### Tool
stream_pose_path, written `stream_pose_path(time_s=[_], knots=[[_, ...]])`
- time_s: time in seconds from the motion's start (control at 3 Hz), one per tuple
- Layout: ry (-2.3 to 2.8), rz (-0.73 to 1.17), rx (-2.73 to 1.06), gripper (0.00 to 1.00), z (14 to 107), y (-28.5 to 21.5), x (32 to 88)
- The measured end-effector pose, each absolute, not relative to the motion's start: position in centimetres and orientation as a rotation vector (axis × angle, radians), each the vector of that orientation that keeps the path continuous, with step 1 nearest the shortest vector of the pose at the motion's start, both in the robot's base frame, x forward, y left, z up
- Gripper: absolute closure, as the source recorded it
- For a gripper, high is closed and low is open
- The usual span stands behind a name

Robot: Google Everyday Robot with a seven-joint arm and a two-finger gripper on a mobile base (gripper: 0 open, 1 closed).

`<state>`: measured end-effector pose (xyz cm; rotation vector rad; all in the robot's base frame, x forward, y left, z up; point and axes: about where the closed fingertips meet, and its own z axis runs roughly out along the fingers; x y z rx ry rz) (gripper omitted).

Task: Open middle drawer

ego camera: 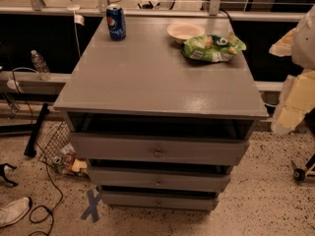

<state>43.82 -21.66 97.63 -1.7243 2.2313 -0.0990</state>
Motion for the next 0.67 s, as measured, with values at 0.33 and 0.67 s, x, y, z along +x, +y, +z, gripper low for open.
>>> stream_pose_path(time_s=[0.33, 0.67], knots=[[2.228, -0.094, -1.724, 0.0, 97.3, -21.6, 43.8], [2.228, -0.037, -1.726, 0.0, 93.3, -21.2, 43.2]])
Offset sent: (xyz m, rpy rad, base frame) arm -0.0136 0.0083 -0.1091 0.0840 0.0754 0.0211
